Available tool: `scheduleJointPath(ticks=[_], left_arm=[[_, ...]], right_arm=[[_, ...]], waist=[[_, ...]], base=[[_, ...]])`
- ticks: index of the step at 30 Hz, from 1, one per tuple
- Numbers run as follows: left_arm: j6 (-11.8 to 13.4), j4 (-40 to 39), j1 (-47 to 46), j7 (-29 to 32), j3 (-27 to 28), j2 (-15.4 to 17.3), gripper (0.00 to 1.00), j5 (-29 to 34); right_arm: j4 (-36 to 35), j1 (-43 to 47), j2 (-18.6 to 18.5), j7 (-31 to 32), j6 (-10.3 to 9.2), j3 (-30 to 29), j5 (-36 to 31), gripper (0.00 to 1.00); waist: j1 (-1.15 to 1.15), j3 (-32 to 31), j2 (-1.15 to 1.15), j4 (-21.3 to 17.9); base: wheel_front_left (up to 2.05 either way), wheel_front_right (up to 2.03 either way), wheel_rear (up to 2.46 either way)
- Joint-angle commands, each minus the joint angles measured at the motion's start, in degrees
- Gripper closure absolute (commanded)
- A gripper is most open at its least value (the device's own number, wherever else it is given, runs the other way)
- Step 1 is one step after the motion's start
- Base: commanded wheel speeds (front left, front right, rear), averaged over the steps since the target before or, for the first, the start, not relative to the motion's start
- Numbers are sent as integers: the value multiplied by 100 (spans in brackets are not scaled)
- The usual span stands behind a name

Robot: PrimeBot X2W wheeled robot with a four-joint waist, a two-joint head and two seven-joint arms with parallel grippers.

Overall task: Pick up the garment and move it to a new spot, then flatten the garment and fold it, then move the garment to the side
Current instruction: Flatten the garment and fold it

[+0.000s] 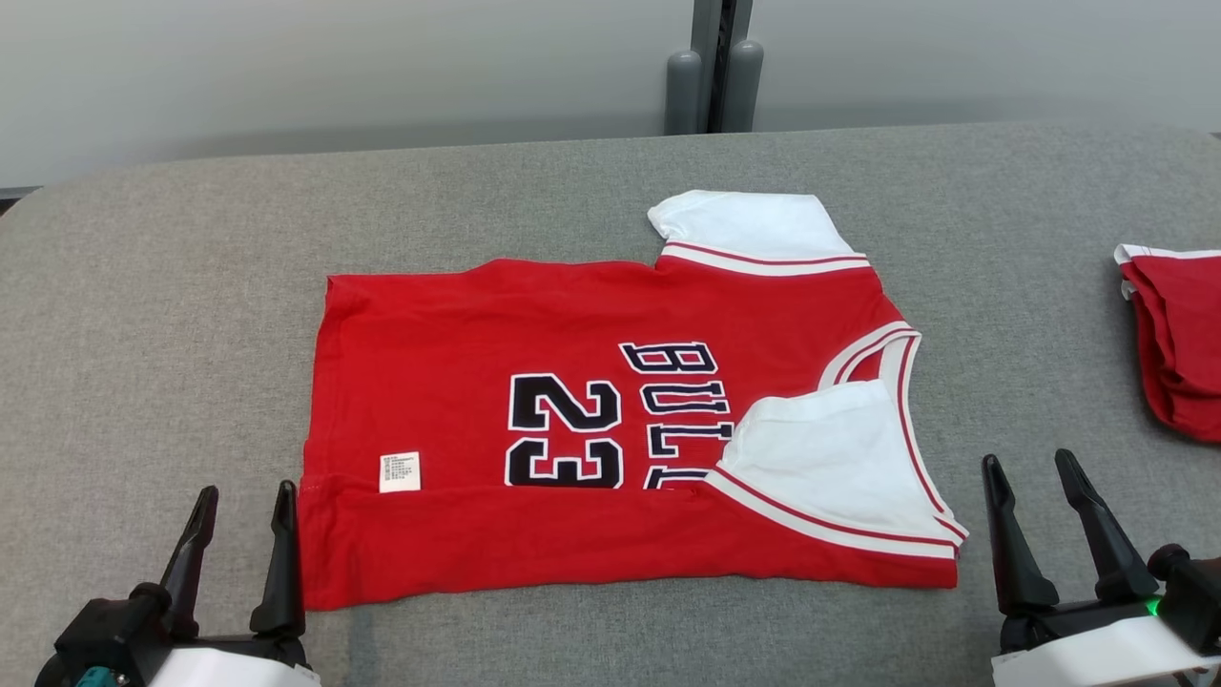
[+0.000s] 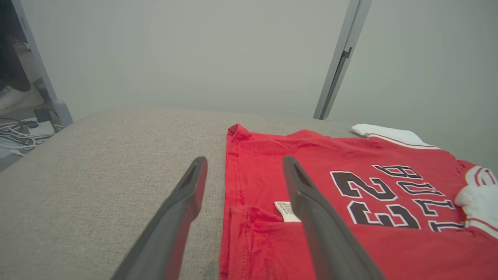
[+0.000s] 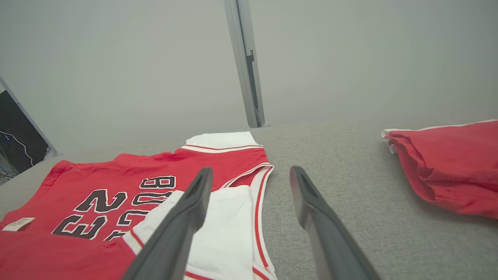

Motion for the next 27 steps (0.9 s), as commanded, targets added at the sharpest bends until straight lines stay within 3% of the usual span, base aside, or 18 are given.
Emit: scheduleJointPath(ticks=[1, 16, 27], left_arm=[[-32, 27, -24, -25, 24, 39, 0, -22], [-106, 225, -51, 185, -107, 20, 0, -167], [-344, 1183, -174, 321, -293, -211, 0, -496]], right_arm=[[-52, 31, 4, 32, 4, -41, -23, 0], [3, 27, 48, 187, 4, -51, -5, 0], [791, 148, 180, 272, 4, 128, 149, 0]], waist=[[0, -11, 0, 4], [0, 14, 0, 62], [0, 279, 0, 114]], base=[[0, 0, 0], [0, 0, 0], [0, 0, 0]])
